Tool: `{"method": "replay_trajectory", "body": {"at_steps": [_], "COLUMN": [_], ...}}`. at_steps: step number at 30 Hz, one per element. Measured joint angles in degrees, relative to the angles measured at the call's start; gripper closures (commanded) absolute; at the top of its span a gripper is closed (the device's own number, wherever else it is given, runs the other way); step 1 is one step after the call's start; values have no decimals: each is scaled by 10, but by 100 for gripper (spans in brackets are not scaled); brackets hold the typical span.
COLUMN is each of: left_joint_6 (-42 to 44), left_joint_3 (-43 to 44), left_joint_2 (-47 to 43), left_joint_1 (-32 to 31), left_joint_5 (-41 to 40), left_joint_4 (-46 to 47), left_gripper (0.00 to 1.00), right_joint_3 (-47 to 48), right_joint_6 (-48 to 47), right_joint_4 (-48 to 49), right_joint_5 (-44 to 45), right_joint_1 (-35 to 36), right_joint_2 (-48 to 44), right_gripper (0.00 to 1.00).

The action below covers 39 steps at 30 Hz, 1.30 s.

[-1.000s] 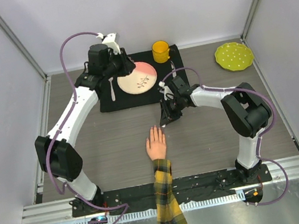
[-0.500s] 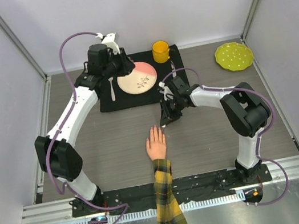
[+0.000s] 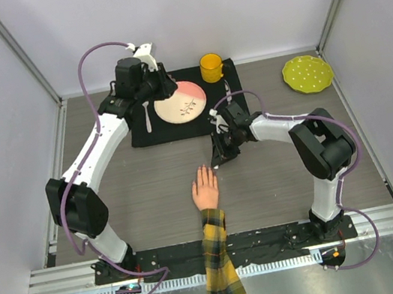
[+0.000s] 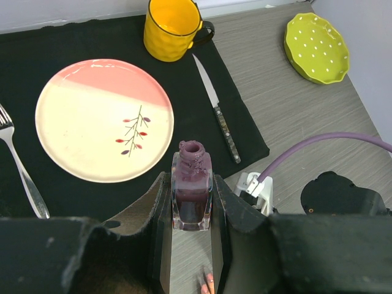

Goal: Paint the nails

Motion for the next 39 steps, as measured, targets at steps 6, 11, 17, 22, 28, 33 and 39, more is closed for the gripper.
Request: {"method": "replay_trajectory", "body": {"at_steps": [6,11,17,22,28,33,39], "left_joint_6": [0,0,0,0,0,0,0], "left_joint_3": [-1,-6,-8,-9,-9,-9,-9], "left_joint_2": [-3,-11,-15,-15,-15,-15,-15], "left_joint_1": [0,0,0,0,0,0,0], "left_joint_5": [0,0,0,0,0,0,0], "left_joint_4": [0,0,0,0,0,0,0], "left_gripper": [100,100,100,100,100,100,100], "right_joint_3": [-7,-11,-11,-11,-11,-7,0], "right_joint_6": [0,0,0,0,0,0,0], "right_joint_4": [3,3,4,3,3,0,-1], "right_joint_5": [0,0,1,7,11,12,12], "right_joint_1": [4,5,6,6,6,6,6], "right_joint_2": [-3,-13,-24,-25,-25,-25,-24], "right_gripper": [99,99,99,99,99,99,99]}}
